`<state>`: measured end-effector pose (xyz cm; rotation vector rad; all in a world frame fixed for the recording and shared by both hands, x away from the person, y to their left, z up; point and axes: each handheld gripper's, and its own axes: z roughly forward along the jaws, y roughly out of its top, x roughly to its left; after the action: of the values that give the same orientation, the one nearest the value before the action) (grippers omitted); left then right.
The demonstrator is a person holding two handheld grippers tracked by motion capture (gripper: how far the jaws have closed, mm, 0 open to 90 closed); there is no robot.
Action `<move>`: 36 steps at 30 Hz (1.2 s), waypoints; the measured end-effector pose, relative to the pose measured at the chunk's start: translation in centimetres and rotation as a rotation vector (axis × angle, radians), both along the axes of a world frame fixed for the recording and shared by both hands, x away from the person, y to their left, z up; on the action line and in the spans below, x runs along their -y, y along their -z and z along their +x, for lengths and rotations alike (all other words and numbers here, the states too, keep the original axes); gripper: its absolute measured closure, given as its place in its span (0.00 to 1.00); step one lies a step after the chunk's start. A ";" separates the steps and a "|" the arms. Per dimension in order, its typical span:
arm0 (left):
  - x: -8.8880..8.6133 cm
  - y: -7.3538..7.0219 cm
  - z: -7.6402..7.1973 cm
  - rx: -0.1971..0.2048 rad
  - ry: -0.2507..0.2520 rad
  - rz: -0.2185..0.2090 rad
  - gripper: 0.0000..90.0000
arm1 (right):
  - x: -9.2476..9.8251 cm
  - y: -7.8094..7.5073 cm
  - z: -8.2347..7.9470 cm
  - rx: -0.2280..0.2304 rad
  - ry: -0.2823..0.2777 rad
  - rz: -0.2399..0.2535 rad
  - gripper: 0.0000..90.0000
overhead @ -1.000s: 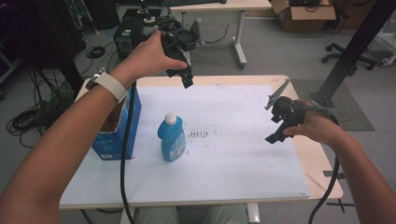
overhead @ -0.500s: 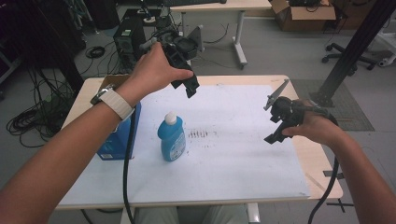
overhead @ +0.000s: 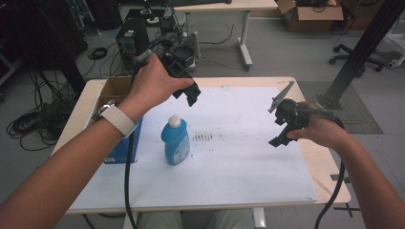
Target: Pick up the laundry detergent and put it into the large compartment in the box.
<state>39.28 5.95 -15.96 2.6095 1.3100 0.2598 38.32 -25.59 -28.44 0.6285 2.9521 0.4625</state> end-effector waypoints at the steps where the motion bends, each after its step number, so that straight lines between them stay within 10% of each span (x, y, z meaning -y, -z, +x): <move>1: 0.0 0.0 0.0 0.000 0.000 0.000 0.08 | 0.0 0.0 0.0 0.000 0.000 0.000 0.15; 36: -0.9 5.1 -0.8 -0.046 -0.057 -0.013 0.07 | -0.5 0.4 -0.1 -0.002 -0.009 -0.002 0.15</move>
<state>38.44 6.87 -21.10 2.5849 1.3981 0.2005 38.17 -25.11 -28.83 0.6168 2.9583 0.4605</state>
